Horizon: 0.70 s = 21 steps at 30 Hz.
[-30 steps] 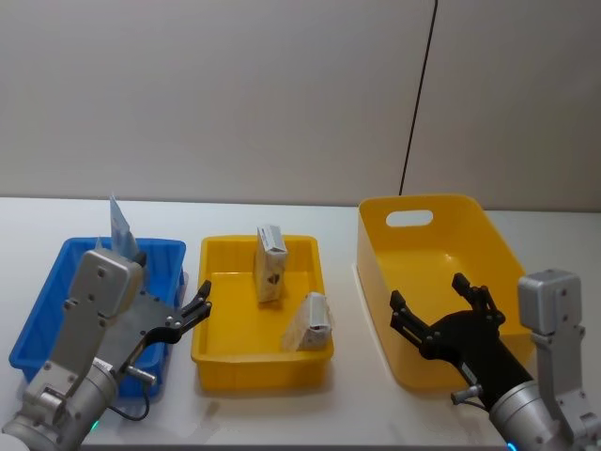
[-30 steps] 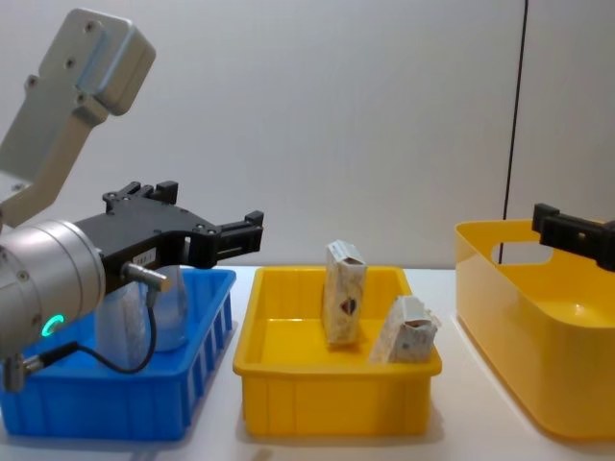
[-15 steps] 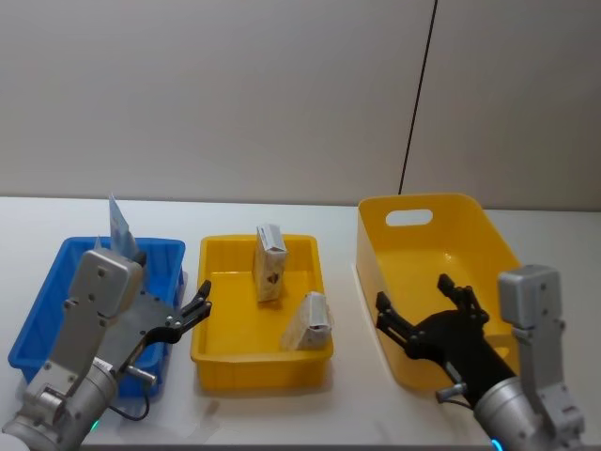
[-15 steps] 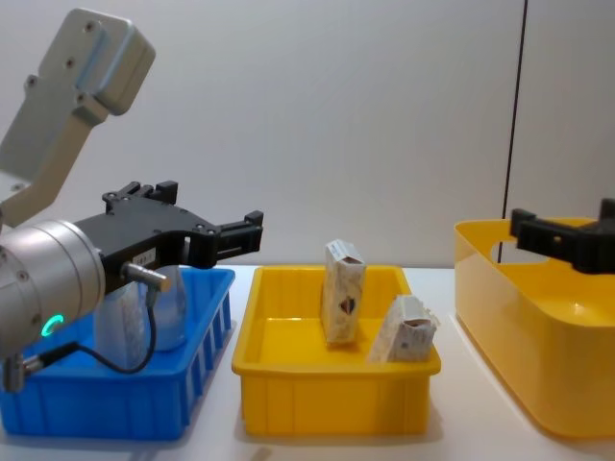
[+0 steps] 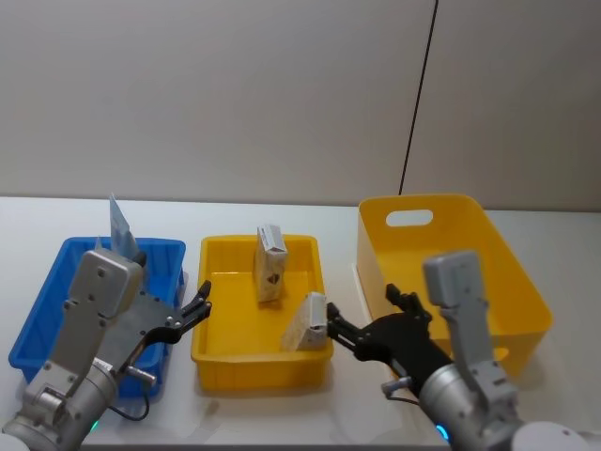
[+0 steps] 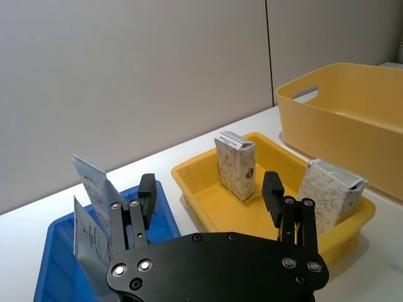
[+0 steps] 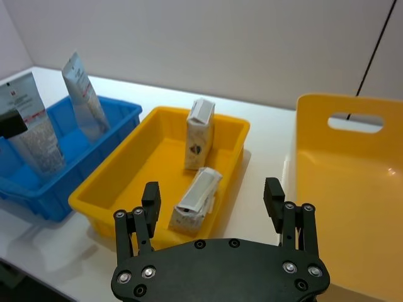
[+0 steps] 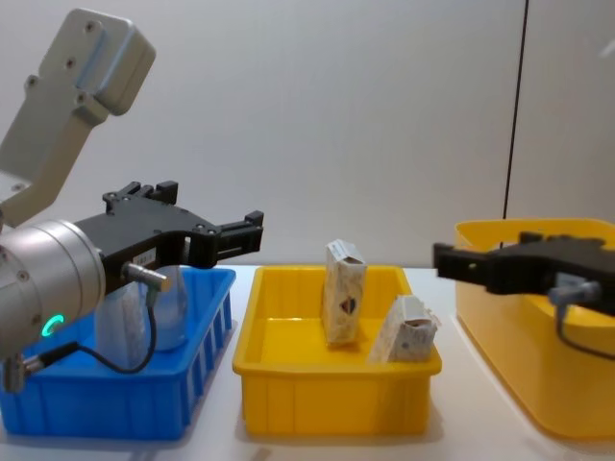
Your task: Bimanual collaborative sorting of washing and personal care products
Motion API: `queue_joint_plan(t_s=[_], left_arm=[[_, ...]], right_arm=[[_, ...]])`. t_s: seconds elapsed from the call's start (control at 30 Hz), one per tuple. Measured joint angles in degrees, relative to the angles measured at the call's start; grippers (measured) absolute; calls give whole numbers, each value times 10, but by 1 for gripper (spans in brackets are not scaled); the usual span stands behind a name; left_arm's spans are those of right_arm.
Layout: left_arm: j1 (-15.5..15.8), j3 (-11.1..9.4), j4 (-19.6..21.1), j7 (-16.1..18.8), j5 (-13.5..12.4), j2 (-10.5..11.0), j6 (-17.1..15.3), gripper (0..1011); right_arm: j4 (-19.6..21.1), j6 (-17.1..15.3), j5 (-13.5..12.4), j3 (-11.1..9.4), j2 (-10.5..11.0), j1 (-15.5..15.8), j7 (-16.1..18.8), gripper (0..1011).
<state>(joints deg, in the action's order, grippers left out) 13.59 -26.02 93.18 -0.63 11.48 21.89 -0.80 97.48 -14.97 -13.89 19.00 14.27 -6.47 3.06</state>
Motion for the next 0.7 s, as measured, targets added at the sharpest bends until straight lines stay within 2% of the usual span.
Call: queue_joint_plan(t_s=[0.4, 0.7], left_arm=[[0, 0, 0, 0, 0, 0, 0, 1001], [0, 0, 0, 0, 0, 0, 0, 1001]], right_arm=[[-63, -74, 11, 21, -48, -56, -21, 1004], [-115, -107, 20, 29, -83, -94, -39, 1004]])
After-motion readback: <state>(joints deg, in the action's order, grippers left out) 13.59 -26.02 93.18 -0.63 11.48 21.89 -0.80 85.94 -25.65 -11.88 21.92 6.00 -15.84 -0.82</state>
